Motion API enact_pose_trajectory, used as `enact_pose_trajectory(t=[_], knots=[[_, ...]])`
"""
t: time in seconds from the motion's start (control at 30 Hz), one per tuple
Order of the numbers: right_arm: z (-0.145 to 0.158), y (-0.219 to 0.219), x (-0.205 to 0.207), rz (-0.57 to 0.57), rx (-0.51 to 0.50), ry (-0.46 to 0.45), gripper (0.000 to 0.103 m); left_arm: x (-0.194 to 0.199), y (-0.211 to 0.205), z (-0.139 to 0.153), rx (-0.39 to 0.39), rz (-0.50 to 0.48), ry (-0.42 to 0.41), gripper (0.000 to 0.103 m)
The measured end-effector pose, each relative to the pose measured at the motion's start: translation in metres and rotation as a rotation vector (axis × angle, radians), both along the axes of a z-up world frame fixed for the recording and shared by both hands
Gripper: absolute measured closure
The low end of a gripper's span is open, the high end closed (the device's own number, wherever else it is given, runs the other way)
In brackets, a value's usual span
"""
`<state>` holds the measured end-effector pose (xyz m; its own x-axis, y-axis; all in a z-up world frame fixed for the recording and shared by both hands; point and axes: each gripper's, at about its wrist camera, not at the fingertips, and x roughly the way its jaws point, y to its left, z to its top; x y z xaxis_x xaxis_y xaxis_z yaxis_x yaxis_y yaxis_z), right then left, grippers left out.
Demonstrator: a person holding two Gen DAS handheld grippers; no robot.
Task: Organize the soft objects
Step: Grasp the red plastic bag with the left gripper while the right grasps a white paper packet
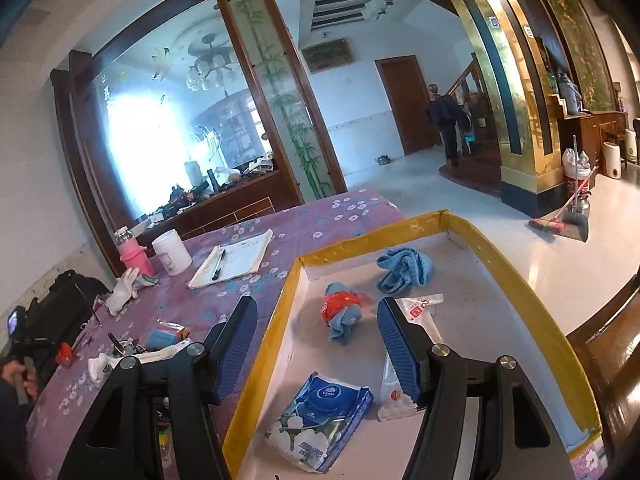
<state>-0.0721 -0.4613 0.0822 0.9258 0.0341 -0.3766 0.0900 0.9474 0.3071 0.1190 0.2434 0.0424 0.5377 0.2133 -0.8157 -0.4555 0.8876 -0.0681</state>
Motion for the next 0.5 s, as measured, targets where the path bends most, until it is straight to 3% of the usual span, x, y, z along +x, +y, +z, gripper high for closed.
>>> enact_pose_trajectory(t=[0.03,0.07,0.2,0.3,0.37,0.43,0.5], knots=[[0.0,0.0,0.0,0.003,0.0,0.002,0.036,0.007,0.003,-0.006,-0.031,-0.008,0.014,0.066],[0.0,-0.001,0.0,0.008,0.002,0.002,0.036,0.01,0.004,-0.009,-0.076,-0.022,0.0,0.068],[0.0,0.001,-0.002,0.022,0.0,-0.004,0.036,0.012,-0.01,-0.008,-0.033,-0.045,0.015,0.069],[0.001,0.003,-0.003,0.025,-0.002,-0.01,0.036,0.019,-0.015,-0.017,-0.019,-0.057,0.037,0.064],[0.002,0.004,-0.003,0.027,-0.001,-0.013,0.036,0.018,-0.018,-0.022,0.006,-0.055,0.031,0.069],[0.002,0.004,-0.002,0.034,0.003,-0.013,0.036,0.011,-0.021,-0.024,-0.027,-0.058,0.042,0.07],[0.002,0.004,-0.003,0.043,0.004,-0.016,0.036,-0.007,-0.029,-0.015,-0.044,-0.063,-0.003,0.07]])
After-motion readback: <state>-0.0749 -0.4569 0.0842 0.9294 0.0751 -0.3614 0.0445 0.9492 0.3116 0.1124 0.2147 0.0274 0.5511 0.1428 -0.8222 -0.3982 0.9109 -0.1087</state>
